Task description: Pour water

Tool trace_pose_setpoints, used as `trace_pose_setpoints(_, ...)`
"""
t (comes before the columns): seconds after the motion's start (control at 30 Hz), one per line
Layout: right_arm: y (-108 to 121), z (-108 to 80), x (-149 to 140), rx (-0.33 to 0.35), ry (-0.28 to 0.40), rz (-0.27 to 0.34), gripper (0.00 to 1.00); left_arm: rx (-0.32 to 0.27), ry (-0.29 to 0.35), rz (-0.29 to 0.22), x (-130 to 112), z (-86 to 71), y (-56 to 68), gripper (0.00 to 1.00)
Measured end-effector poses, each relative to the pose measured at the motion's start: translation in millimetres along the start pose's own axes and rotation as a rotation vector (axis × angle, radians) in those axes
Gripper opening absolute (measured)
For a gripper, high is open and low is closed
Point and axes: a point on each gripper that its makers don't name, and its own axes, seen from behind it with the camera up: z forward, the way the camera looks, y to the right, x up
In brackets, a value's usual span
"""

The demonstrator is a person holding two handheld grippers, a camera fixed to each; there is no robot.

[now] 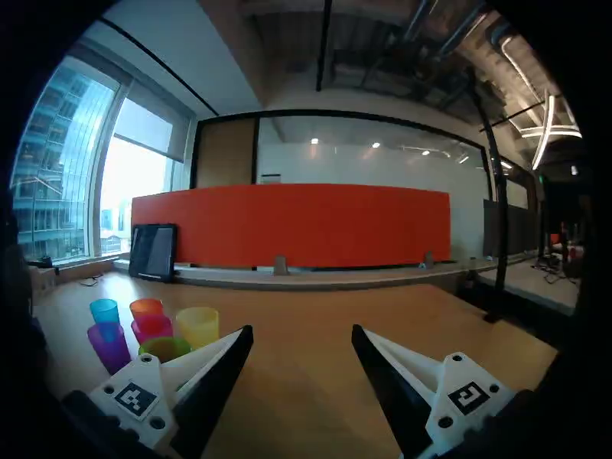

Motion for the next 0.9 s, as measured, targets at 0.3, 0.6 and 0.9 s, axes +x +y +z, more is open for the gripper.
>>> trace_pose_setpoints(0.3, -12, -1.7, 55, 0.035, -0.003, -0.034, 1.0, -0.017, -0.02, -0.024, 42, 9.7, 1.6, 0.97)
trace_pose_setpoints(0.6, -21, 7.7, 116, 0.071, -0.025, -0.021, 1.0, -0.04, -0.032, 0.001, 101, 19.6, -4.3, 0.97)
trace_pose_setpoints(0.9, -27, 11.2, 160, 0.104, -0.035, -0.019, 1.0, -0.093, -0.022, 0.008, 155, 29.3, 1.1, 0.97)
